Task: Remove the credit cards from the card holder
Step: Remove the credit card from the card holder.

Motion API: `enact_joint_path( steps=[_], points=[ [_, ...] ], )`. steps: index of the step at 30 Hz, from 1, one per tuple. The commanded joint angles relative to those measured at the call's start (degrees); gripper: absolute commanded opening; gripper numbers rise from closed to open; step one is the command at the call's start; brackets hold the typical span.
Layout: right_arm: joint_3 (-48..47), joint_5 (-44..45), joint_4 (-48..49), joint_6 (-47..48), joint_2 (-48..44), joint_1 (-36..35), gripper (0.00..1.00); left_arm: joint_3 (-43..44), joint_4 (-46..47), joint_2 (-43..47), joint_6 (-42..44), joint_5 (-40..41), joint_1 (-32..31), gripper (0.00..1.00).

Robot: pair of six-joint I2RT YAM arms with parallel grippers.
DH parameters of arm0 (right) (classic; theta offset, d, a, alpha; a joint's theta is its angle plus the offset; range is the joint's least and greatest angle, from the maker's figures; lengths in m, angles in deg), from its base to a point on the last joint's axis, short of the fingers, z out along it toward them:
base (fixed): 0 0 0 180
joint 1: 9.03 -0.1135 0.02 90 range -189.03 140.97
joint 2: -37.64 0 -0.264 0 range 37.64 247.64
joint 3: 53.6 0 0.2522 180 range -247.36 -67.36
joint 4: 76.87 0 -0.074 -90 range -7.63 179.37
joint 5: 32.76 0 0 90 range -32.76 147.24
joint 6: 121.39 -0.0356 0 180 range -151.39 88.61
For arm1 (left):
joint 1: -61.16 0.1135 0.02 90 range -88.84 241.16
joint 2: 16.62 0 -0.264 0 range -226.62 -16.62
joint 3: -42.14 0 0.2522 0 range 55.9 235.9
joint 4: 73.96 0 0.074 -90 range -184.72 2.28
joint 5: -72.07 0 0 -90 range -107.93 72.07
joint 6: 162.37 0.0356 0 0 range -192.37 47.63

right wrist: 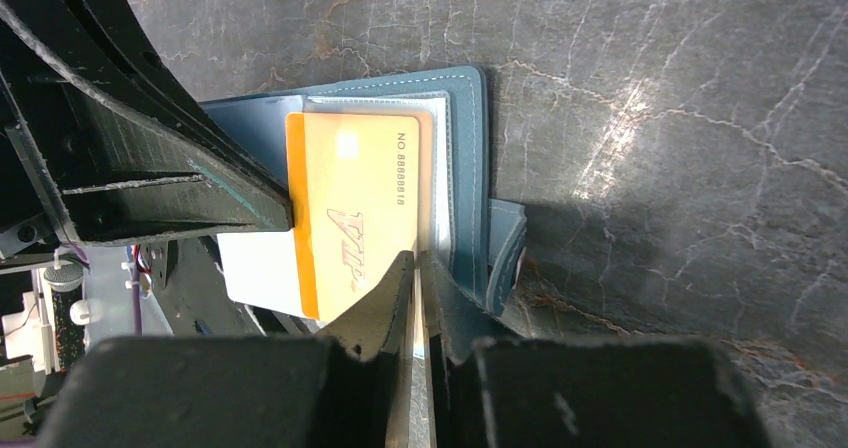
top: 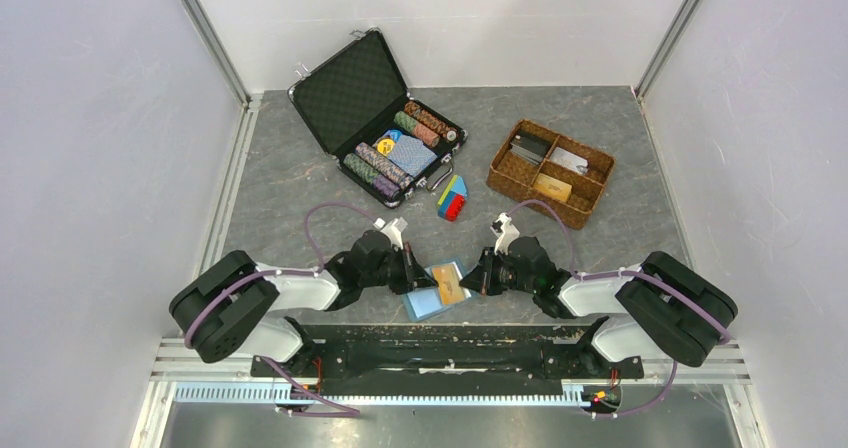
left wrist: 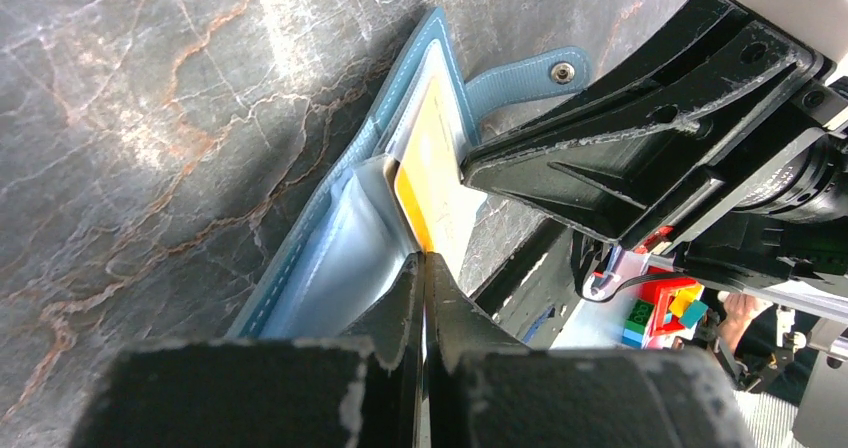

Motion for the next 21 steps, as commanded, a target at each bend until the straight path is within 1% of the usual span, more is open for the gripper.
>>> enact_joint_path(
  steps=[1, 6, 16, 21],
  points=[
    [-0.1, 0.2, -2.6, 0.7, -0.5, 0.2, 0.08, -0.5, -0.7, 2.6, -0.1, 0.0, 0.6, 0.02],
    [-0.1, 0.0, -2.7, 0.7, -0.5, 0.3, 0.08, -0.4, -4.2, 4.1, 1.1, 1.5, 1.0, 0.02],
    [-0.2, -0.3, -2.7, 0.7, -1.3, 0.3, 0.09, -1.6, -5.8, 6.3, 1.2, 1.9, 1.2, 0.02],
    [-1.9, -0.5, -5.4, 2.8, -4.1, 0.2, 0.12, -1.3, -5.2, 5.8, 1.2, 1.4, 1.2, 0.02]
  ],
)
